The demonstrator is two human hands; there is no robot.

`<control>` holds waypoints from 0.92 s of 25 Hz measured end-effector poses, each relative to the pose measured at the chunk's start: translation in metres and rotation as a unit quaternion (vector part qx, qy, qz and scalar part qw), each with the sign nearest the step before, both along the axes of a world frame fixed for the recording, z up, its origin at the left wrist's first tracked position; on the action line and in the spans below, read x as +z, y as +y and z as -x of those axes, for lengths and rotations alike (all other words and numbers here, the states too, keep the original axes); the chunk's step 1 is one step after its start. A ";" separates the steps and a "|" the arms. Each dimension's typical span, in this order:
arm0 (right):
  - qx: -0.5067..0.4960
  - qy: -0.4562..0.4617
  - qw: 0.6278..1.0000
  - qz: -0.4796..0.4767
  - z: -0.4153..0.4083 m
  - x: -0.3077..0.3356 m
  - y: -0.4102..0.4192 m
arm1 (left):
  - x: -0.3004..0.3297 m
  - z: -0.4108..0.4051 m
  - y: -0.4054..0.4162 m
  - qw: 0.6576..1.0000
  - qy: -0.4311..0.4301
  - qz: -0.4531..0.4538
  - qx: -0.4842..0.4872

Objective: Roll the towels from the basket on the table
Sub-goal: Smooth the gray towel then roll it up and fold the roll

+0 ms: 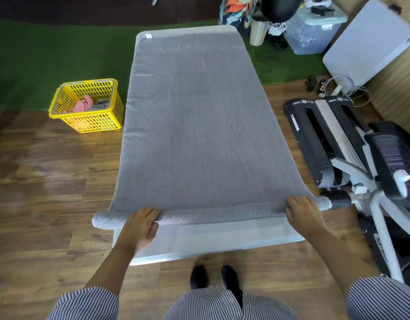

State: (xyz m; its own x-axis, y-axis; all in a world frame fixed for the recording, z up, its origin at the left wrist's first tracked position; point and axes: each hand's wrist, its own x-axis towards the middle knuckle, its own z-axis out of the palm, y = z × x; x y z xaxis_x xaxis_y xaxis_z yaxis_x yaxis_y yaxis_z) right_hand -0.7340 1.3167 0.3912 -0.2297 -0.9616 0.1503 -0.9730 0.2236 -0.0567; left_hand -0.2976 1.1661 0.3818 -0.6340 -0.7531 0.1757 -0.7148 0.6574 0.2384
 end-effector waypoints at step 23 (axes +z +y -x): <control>0.118 -0.107 0.987 0.022 -0.133 -0.025 -0.068 | 0.001 -0.054 -0.004 0.987 -0.081 0.000 0.141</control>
State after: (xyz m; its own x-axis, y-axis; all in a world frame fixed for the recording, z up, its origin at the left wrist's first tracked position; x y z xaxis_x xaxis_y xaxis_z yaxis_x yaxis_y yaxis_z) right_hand -0.6013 1.2488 0.3658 -0.0318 -0.9858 0.1648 -0.9623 -0.0143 -0.2715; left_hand -0.2434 1.1623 0.3831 -0.4183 -0.9040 0.0886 -0.8985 0.4261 0.1056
